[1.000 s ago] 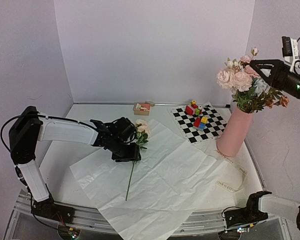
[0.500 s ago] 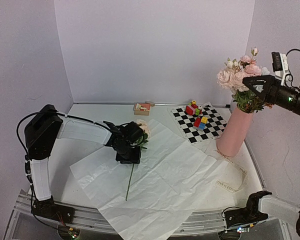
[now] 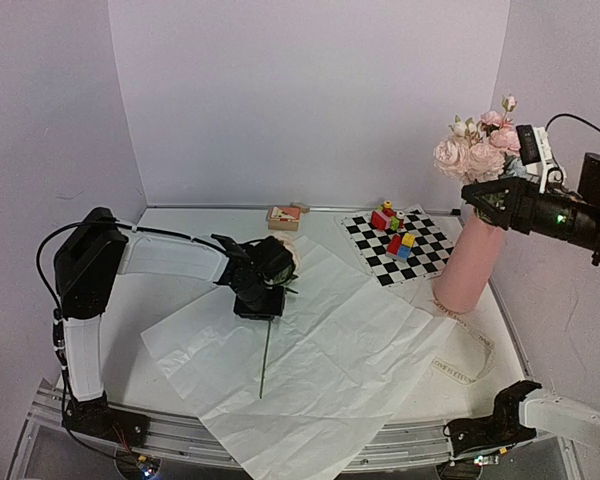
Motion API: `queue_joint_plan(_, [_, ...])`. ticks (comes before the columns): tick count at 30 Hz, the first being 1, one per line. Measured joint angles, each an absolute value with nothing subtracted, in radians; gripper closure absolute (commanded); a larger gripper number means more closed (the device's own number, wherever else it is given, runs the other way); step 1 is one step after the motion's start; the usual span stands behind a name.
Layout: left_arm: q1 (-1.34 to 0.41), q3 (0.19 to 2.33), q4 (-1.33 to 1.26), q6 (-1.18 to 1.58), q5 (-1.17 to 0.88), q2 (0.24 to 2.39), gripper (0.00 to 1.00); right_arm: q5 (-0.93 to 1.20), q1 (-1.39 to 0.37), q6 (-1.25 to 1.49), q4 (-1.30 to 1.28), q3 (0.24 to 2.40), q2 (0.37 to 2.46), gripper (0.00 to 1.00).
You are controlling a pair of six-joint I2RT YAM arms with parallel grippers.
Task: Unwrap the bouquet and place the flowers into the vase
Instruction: Pick up the fake flower from the wrapping paper.
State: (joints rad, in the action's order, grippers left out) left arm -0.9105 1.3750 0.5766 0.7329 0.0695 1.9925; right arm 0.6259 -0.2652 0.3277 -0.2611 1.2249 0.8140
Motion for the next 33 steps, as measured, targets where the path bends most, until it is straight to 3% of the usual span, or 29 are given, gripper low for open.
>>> queue_joint_plan(16, [-0.910,1.431,0.601,0.731,0.062,1.715,1.00,0.380,-0.676,0.339,-0.175,1.222,0.973,0.17])
queue_joint_plan(24, [-0.910,1.438,0.598,0.731,0.012,1.597,1.00,0.219,-0.889,0.384,-0.127,1.339,1.135,0.24])
queue_joint_plan(28, [-0.909,1.426,0.548,0.715,-0.043,1.515,1.00,0.165,-0.932,0.451,-0.111,1.438,1.230,0.35])
queue_joint_plan(33, [-0.909,1.384,0.459,0.679,-0.108,1.386,1.00,0.141,-0.945,0.590,-0.076,1.518,1.346,0.35])
